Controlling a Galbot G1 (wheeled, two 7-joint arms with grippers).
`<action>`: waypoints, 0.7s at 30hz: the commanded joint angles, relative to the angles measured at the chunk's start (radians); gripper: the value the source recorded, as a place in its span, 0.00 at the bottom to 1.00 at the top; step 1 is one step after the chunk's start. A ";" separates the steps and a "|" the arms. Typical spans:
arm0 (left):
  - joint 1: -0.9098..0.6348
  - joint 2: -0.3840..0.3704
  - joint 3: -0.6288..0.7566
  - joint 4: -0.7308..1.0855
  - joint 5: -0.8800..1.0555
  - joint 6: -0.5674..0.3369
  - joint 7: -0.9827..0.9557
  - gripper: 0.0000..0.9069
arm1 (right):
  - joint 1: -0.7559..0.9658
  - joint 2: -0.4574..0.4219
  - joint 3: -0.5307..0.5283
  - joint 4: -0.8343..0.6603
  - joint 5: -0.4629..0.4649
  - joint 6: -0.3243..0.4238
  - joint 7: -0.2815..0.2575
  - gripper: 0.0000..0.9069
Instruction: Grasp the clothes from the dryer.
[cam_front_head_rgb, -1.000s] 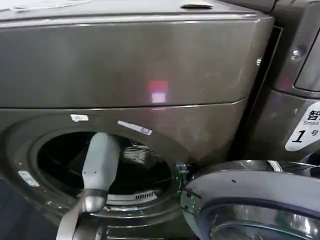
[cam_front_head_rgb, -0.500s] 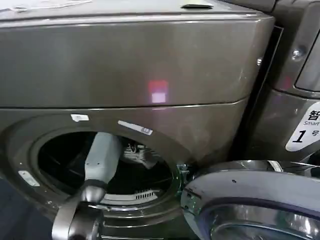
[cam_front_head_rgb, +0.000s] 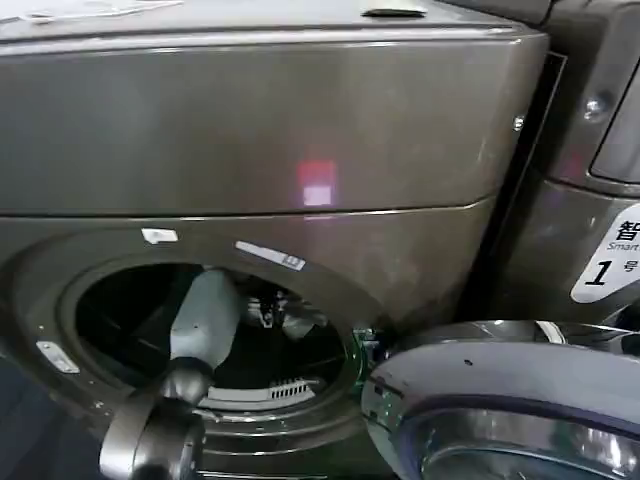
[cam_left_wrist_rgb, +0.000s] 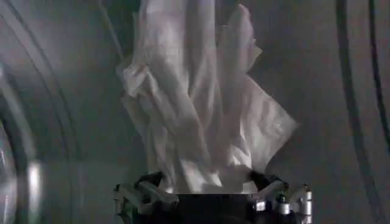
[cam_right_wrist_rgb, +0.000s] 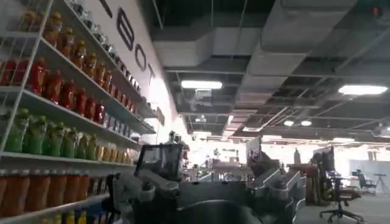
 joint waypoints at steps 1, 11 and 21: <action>0.004 0.005 -0.003 0.056 -0.028 0.024 -0.004 1.00 | 0.001 0.002 -0.002 0.001 0.000 0.003 0.001 1.00; 0.007 0.018 -0.044 0.033 -0.046 0.024 -0.013 0.00 | 0.005 0.007 -0.013 0.002 -0.002 0.008 0.001 1.00; 0.011 0.022 -0.043 0.011 -0.070 0.027 -0.019 0.00 | 0.008 0.015 -0.021 0.005 -0.033 0.017 0.004 1.00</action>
